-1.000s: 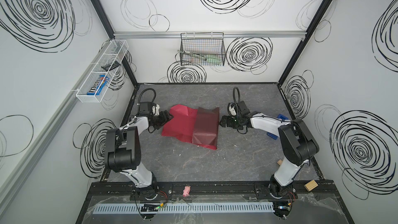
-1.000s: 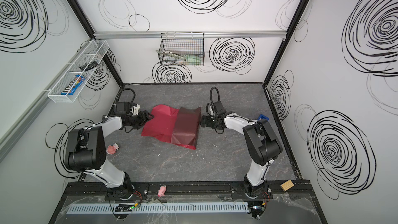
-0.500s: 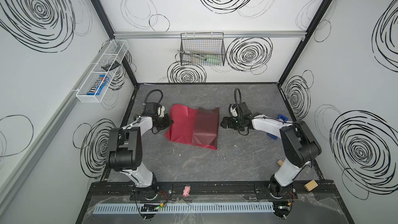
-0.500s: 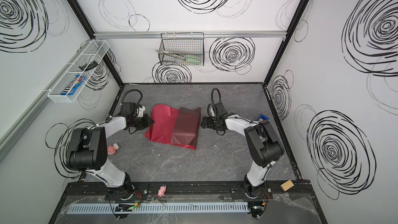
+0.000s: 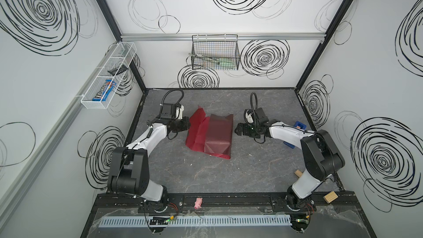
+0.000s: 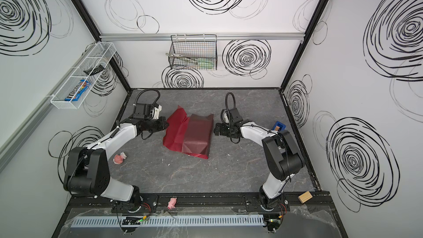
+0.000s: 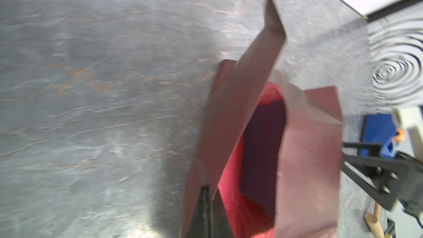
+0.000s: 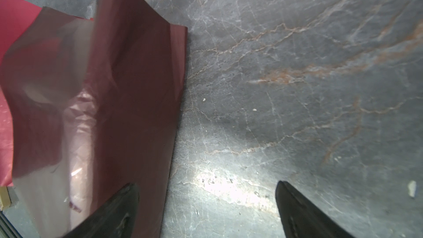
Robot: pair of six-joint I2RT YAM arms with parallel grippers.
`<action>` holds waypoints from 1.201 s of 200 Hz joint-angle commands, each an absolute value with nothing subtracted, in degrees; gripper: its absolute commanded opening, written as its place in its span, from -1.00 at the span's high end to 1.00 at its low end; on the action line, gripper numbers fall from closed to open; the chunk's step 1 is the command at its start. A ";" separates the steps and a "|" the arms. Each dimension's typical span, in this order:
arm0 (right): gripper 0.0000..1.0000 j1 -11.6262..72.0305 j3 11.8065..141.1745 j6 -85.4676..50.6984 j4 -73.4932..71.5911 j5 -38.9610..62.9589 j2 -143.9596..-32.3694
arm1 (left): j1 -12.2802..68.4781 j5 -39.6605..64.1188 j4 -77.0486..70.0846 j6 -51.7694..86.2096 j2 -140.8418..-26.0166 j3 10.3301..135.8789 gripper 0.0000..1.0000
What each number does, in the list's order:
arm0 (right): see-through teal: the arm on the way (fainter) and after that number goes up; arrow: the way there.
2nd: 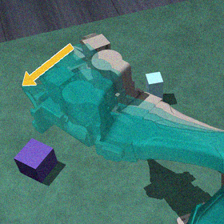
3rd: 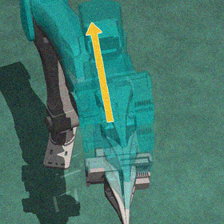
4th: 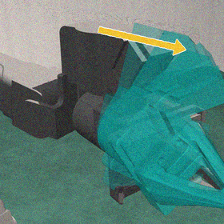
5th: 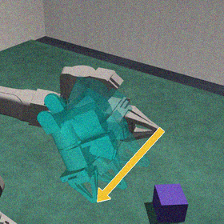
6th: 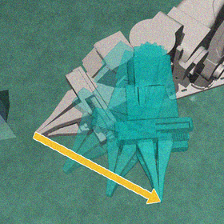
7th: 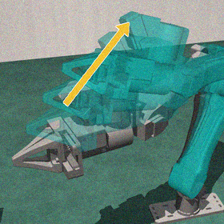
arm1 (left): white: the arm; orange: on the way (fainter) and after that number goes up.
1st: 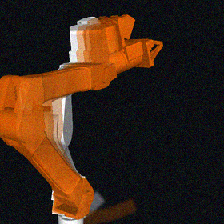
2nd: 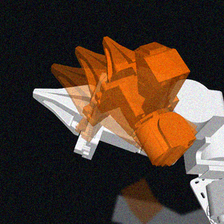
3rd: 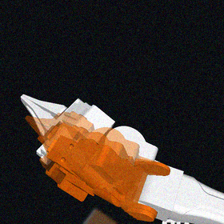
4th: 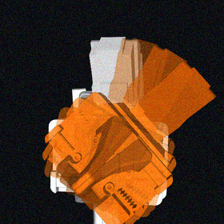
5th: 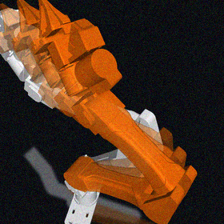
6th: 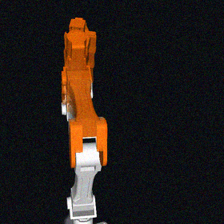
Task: Wrap a gift box in wrapping paper
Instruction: Fold the wrapping paper for the gift box.
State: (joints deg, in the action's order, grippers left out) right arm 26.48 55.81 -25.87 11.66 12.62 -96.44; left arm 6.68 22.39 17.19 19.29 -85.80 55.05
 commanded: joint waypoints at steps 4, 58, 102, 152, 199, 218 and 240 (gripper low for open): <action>-0.95 26.10 55.64 -25.54 13.49 11.96 -93.85 | 13.20 20.10 18.24 19.81 -83.91 57.01 1.00; -0.95 25.19 54.36 -24.80 14.91 11.80 -91.84 | 28.61 9.35 19.14 23.62 -84.56 61.31 1.00; -0.96 23.45 53.83 -21.89 15.39 20.13 -87.18 | 37.26 0.57 20.88 24.26 -86.48 63.88 1.00; -0.76 20.92 51.24 -26.36 5.16 42.44 -85.76 | 42.90 -3.06 20.98 24.26 -89.24 64.74 1.00; -0.39 21.64 50.78 -32.34 -2.08 47.56 -88.34 | 43.77 -2.73 19.51 26.02 -89.65 63.68 1.00; -0.39 22.71 51.05 -33.14 -2.94 47.64 -89.28 | 43.93 -2.30 19.16 26.10 -89.73 63.37 0.99; -0.61 22.51 49.84 -33.93 -2.10 42.81 -88.35 | 43.61 -2.01 19.45 26.10 -89.53 63.77 0.99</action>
State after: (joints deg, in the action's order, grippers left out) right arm 22.24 51.16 -32.10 -0.32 44.93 -88.40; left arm 43.53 -1.56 20.47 25.19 -89.45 63.33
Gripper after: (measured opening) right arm 0.741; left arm 0.048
